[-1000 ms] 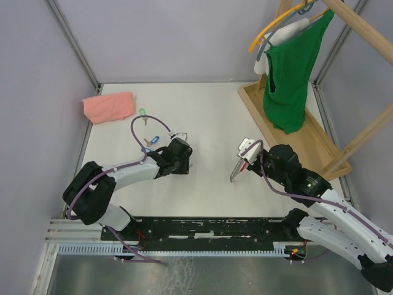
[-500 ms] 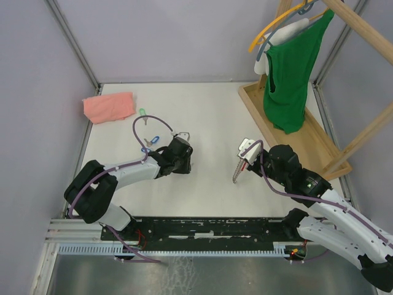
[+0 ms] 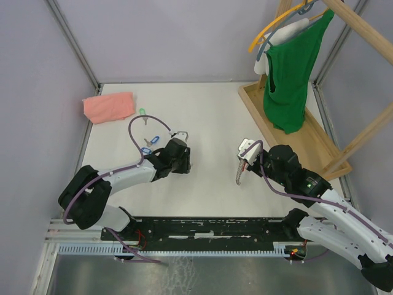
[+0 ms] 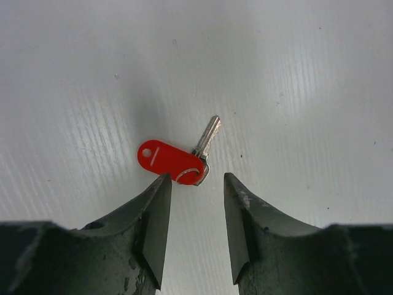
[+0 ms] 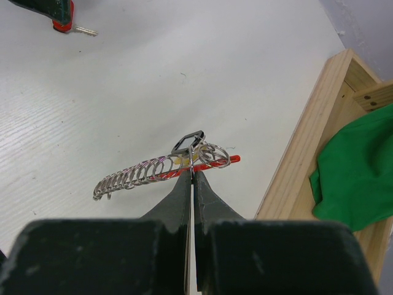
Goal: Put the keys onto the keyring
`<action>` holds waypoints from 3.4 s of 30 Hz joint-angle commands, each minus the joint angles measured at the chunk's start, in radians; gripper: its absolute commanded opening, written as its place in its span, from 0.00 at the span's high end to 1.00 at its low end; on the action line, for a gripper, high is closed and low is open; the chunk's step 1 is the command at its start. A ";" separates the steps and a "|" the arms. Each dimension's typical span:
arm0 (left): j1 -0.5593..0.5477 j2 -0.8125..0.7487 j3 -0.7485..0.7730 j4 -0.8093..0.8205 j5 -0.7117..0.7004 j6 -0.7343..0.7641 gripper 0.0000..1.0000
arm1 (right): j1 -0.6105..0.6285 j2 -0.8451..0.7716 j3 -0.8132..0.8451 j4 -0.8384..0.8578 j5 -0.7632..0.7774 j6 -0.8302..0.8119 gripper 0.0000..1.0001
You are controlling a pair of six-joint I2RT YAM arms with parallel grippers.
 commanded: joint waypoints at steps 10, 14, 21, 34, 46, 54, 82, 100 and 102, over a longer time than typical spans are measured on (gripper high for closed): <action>0.012 0.062 0.019 0.044 0.033 0.044 0.65 | 0.009 -0.006 0.003 0.058 0.007 0.013 0.99; 0.007 0.053 0.010 0.044 0.067 0.034 0.79 | 0.009 -0.005 0.001 0.059 0.010 0.014 0.99; -0.031 0.020 0.015 0.038 0.042 -0.007 0.96 | 0.010 0.000 0.002 0.058 0.010 0.013 0.99; -0.172 0.161 0.197 -0.054 -0.129 -0.110 0.86 | 0.012 0.007 0.003 0.056 0.014 0.015 0.99; -0.221 0.161 0.280 -0.135 -0.185 -0.041 0.66 | 0.014 -0.006 0.000 0.053 0.025 0.012 1.00; -0.056 0.144 0.236 -0.045 0.008 0.142 0.61 | 0.017 -0.008 0.000 0.053 0.029 0.012 1.00; -0.015 0.150 0.049 -0.087 0.126 -0.024 0.71 | 0.024 -0.014 -0.005 0.059 0.035 0.010 0.99; -0.160 0.074 0.036 0.128 0.186 -0.094 0.65 | 0.027 -0.023 -0.005 0.056 0.035 0.010 1.00; -0.154 0.028 0.026 0.104 0.125 -0.034 0.63 | 0.028 -0.028 -0.008 0.057 0.035 0.008 0.99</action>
